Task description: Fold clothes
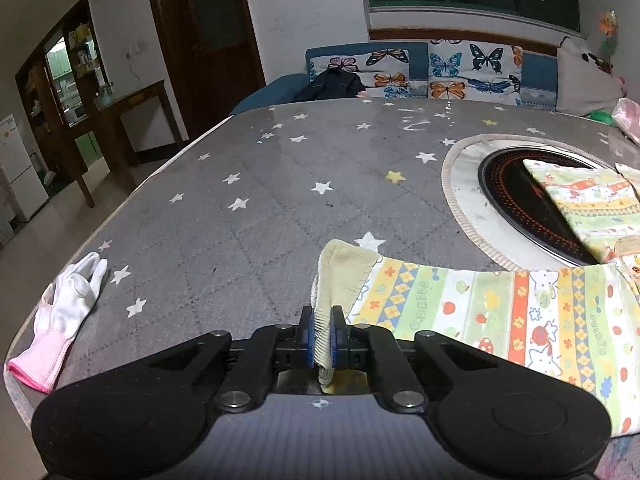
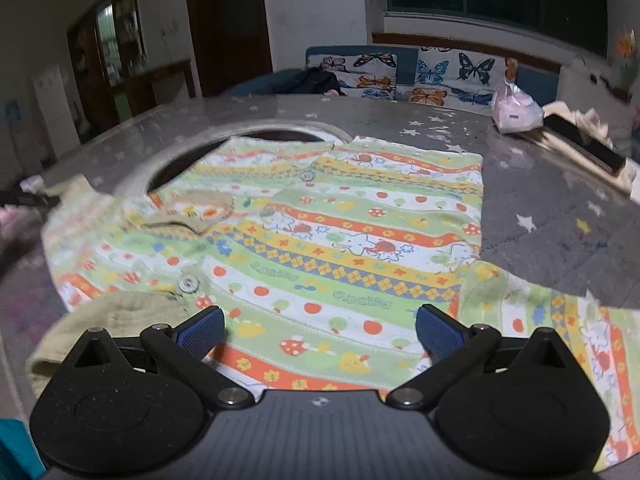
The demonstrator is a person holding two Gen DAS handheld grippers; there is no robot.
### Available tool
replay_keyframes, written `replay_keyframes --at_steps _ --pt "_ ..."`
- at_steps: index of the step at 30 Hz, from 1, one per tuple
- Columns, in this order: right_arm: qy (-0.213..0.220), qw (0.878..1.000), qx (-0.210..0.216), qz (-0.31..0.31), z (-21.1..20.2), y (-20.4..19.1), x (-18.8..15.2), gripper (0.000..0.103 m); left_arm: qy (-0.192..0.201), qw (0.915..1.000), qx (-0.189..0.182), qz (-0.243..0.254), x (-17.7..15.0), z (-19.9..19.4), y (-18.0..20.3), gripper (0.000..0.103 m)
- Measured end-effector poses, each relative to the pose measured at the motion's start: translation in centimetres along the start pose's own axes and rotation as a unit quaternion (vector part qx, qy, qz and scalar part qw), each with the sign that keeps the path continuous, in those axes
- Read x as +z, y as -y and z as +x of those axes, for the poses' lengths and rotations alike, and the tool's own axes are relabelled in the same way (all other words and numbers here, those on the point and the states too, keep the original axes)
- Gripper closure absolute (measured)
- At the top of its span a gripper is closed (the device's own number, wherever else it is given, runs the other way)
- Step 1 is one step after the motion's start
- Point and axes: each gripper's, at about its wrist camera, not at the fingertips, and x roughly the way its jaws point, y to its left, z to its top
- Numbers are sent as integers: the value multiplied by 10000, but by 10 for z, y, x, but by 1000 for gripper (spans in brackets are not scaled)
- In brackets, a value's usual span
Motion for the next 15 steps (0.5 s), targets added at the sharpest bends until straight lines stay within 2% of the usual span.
replay_keyframes --at_steps 4,11,15 --pt "201 9989 -13 413 -17 20 0 0 -24 9999 117 -19 4 5 -1 95" --pt "46 9949 -933 388 -21 56 -15 0 -43 9997 226 106 6 9 0 95" --pt "72 9882 -1347 720 -32 84 -22 0 -67 9996 248 95 7 9 -1 91"
